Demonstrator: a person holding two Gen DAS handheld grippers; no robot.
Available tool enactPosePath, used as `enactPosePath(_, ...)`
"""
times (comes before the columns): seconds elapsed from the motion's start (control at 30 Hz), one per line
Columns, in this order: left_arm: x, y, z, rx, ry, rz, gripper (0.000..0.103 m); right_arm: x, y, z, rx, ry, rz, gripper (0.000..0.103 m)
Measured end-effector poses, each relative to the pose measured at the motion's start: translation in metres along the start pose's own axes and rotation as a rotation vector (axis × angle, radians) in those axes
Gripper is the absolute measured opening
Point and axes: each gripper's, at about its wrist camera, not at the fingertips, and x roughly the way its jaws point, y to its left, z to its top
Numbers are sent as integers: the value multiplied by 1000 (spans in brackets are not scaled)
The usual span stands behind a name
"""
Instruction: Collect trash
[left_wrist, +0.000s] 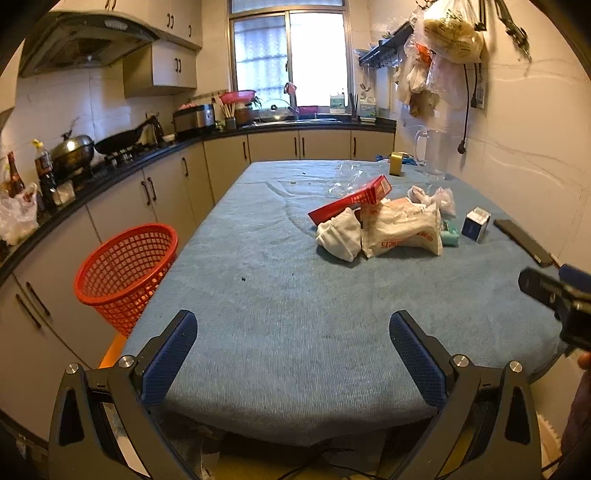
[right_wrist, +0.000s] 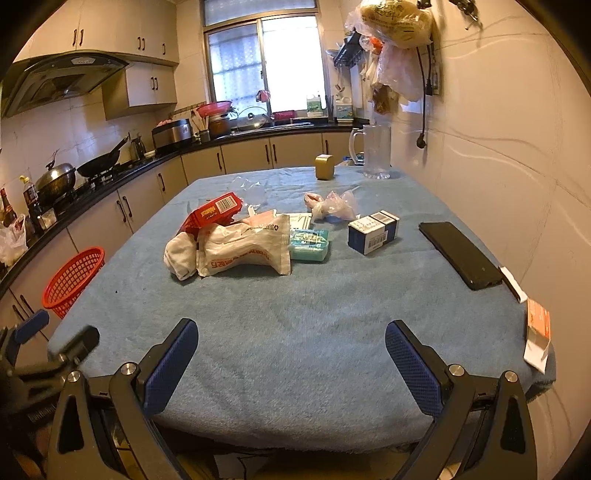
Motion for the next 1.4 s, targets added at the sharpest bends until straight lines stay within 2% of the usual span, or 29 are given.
enactPosePath(0.2,21,16,27,-4,36,-65,102,11,-8,19,-22,27,67,99)
enactPosePath(0.37,50,18,50,-11,99,-193,83,22,-19,30,4,42,90,99)
enactPosePath(0.57,99,3,72,-6,165,-286,82,36,-31,38,31,54,97,99)
enactPosePath(0.6,112,1,75,-14,188,-291,79,39,-34,39,37,57,98,99)
enactPosePath(0.67,134,-2,79,-40,234,-309,68,43,-40,42,56,63,102,99)
enactPosePath(0.77,163,-4,83,-84,294,-328,64,51,-50,48,88,73,121,99)
enactPosePath(0.87,184,-9,85,-110,333,-357,64,57,-56,57,120,80,174,98)
enactPosePath(0.97,200,-13,86,-121,351,-346,63,62,-55,70,148,85,266,89)
enactPosePath(1.03,204,-14,87,-123,333,-345,55,70,-51,80,163,105,343,86)
enactPosePath(1.27,196,-12,85,-94,297,-364,41,118,-24,110,274,212,554,83)
enactPosePath(1.4,188,-6,81,-89,289,-365,39,150,-5,122,300,265,583,83)
